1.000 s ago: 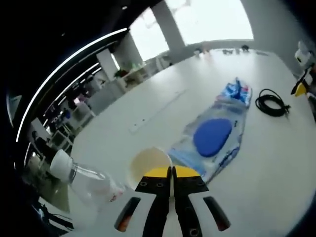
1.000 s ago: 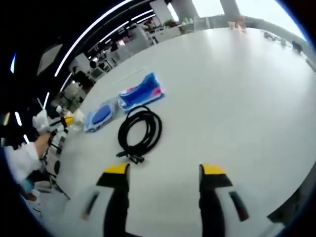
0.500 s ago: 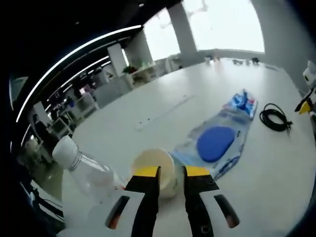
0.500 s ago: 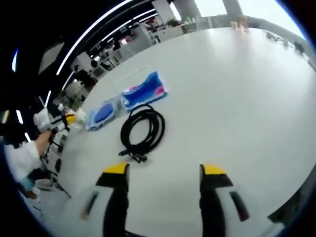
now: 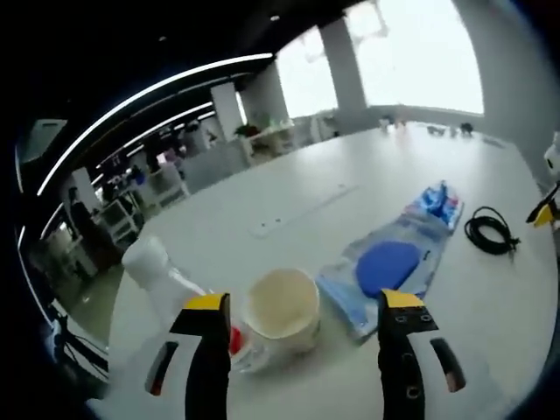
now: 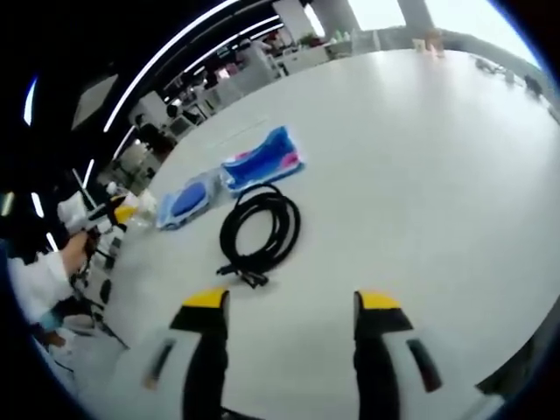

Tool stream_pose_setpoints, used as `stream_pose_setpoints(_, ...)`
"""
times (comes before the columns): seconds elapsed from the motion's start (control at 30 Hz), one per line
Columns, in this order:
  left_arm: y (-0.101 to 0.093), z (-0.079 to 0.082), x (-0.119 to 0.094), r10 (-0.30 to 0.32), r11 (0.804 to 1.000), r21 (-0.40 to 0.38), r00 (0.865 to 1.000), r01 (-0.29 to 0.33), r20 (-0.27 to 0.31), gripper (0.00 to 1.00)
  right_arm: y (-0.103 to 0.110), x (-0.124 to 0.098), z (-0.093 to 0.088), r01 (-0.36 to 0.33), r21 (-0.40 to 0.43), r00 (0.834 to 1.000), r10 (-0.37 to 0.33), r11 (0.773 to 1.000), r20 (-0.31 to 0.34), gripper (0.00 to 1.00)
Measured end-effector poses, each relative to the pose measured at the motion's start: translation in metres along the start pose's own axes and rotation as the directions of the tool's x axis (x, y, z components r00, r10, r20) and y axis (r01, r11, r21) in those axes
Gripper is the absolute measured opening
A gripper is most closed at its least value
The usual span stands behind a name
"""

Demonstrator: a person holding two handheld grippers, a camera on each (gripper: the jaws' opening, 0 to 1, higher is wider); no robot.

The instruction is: Arrange the tabletop items into an orderly group along one side of the table until the central work area is clear of visible clutter.

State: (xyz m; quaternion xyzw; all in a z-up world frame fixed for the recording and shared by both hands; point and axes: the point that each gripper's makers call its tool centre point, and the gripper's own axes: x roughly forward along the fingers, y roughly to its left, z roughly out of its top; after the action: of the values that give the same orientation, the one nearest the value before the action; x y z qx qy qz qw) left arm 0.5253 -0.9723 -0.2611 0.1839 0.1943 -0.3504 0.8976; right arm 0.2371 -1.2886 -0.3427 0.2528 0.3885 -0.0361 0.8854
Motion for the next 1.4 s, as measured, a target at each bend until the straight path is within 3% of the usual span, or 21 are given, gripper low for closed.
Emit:
stream_pose_setpoints(0.6,0.007,-0.002,-0.036,0.053,0.998,-0.037,0.999,-0.053,0.004,0.67,0.003,-0.006,0.007,-0.024,-0.025,0.999,0.025,0.999,0.024,0.56)
stream_pose_setpoints(0.73,0.016,-0.007,-0.045,0.094,0.99,-0.104,0.996,-0.094,-0.004,0.8,0.002,-0.009,0.007,-0.023,-0.03,0.999,0.024,0.999,0.027,0.56)
stream_pose_setpoints(0.93,0.02,-0.01,-0.055,0.115,0.984,-0.139,0.993,-0.112,0.015,0.91,0.003,-0.011,0.008,-0.029,-0.038,0.999,0.03,0.999,0.034,0.56)
stream_pose_setpoints(1.4,0.02,-0.018,-0.065,0.122,0.979,-0.168,0.993,-0.119,0.006,0.91,0.008,-0.013,0.015,-0.038,-0.067,0.998,0.04,0.997,0.04,0.56)
